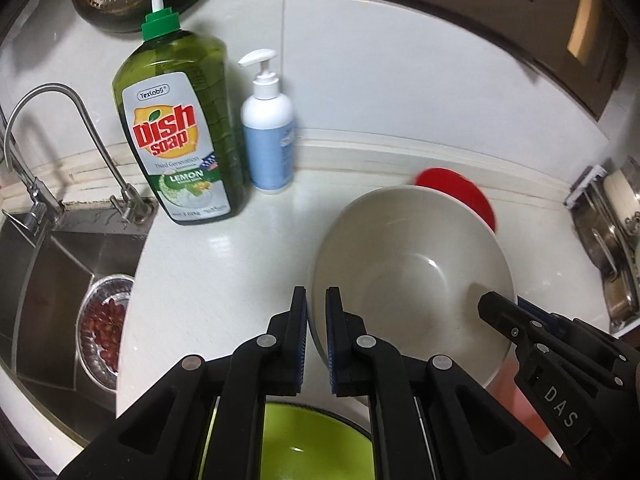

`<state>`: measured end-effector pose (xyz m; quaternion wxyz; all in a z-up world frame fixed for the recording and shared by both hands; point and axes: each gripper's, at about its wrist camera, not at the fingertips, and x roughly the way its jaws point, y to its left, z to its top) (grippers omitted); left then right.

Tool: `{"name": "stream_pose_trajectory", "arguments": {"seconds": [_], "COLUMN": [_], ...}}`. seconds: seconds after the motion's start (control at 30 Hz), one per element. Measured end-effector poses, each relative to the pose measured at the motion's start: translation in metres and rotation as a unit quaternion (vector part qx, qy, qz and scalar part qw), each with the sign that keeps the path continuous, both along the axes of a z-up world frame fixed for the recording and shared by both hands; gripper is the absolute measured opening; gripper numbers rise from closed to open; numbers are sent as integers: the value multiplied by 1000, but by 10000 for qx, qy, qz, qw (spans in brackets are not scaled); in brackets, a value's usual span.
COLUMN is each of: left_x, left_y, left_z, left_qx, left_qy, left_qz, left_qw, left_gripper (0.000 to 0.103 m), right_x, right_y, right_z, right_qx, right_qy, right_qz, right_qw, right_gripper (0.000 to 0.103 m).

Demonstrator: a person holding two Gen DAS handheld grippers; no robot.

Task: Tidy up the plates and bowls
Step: 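Lift the cream-white bowl with both grippers and carry it over the pink bowl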

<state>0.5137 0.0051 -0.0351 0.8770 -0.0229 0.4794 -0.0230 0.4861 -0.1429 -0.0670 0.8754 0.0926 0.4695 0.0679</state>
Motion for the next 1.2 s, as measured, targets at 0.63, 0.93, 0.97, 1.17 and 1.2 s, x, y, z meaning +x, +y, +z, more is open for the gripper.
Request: {"name": "stream_pose_trajectory", "arguments": {"seconds": [0.63, 0.93, 0.97, 1.17, 1.2], "left_x": [-56, -70, -71, -77, -78], "left_y": [-87, -125, -130, -156, -159], "left_z": [11, 8, 7, -4, -5], "left_qx": [-156, -135, -138, -91, -81], "left_qy": [-11, 24, 48, 180, 205], "left_qz": [-886, -1250, -1302, -1546, -1582], "left_qw": [9959, 9921, 9914, 9878, 9872], "left_gripper": [10, 12, 12, 12, 12], "right_x": [-84, -109, -111, -120, -122], "right_y": [-83, -119, -123, -142, -146], "right_z": [8, 9, 9, 3, 1], "right_qx": [-5, -67, -79, -97, -89], "right_qy": [-124, -116, -108, -10, 20], "right_qz": [-759, -1082, -1108, -1304, -1354], "right_qw": [9970, 9940, 9938, 9914, 9907], "right_gripper": [13, 13, 13, 13, 13]}}
